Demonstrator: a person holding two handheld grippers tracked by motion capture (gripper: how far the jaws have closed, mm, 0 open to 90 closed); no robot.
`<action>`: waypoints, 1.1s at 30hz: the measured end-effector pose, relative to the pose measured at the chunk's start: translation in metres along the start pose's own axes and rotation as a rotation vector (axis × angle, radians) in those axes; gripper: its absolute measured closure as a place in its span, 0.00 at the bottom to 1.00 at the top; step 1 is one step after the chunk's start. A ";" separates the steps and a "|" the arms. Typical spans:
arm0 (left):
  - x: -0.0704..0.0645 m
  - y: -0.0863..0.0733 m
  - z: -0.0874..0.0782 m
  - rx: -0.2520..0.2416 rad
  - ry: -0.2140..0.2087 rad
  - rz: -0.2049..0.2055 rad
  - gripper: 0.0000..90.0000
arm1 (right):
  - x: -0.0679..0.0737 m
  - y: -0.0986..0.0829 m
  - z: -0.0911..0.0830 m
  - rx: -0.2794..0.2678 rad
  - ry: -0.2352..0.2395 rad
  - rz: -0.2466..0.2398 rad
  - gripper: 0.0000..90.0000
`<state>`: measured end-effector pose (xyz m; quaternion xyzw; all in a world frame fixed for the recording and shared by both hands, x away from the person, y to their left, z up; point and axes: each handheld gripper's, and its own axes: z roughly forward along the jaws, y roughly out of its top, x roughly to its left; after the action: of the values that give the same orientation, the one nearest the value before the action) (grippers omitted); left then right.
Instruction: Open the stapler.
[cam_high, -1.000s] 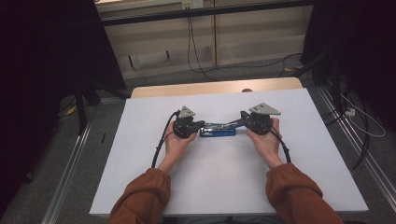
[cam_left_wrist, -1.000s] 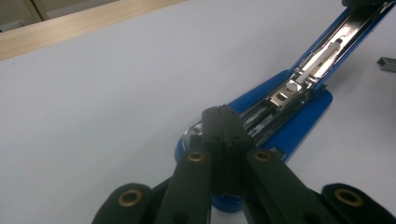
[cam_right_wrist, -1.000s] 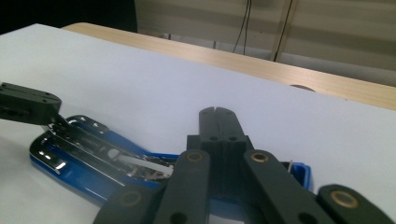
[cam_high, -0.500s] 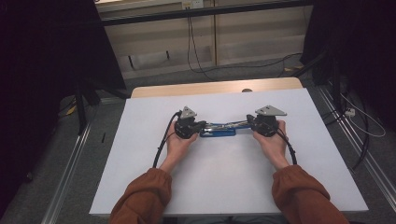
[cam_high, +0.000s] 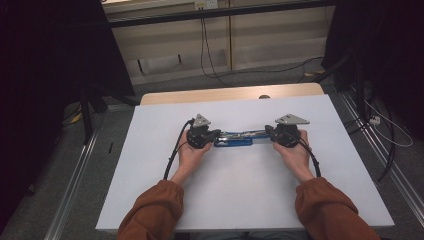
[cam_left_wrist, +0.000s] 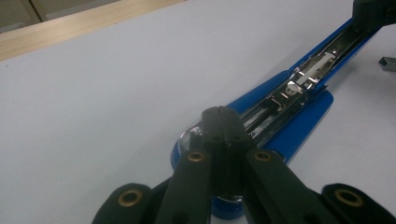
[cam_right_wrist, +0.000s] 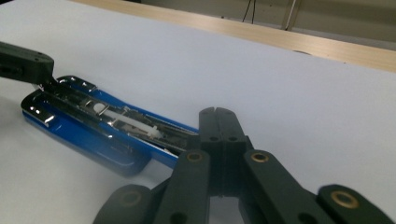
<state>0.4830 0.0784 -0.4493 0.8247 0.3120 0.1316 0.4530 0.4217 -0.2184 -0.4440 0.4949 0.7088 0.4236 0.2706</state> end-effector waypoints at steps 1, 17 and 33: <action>0.000 0.000 0.000 0.001 -0.001 0.000 1.00 | 0.000 0.000 0.000 0.000 0.000 0.000 1.00; -0.001 0.003 -0.004 -0.032 -0.003 -0.001 1.00 | -0.001 -0.004 0.001 0.001 0.011 -0.018 1.00; 0.003 0.008 -0.015 -0.099 -0.003 -0.045 0.79 | -0.004 0.000 -0.005 -0.046 0.050 0.013 0.88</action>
<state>0.4813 0.0867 -0.4346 0.7942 0.3226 0.1355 0.4967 0.4190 -0.2239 -0.4421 0.4824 0.7020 0.4540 0.2614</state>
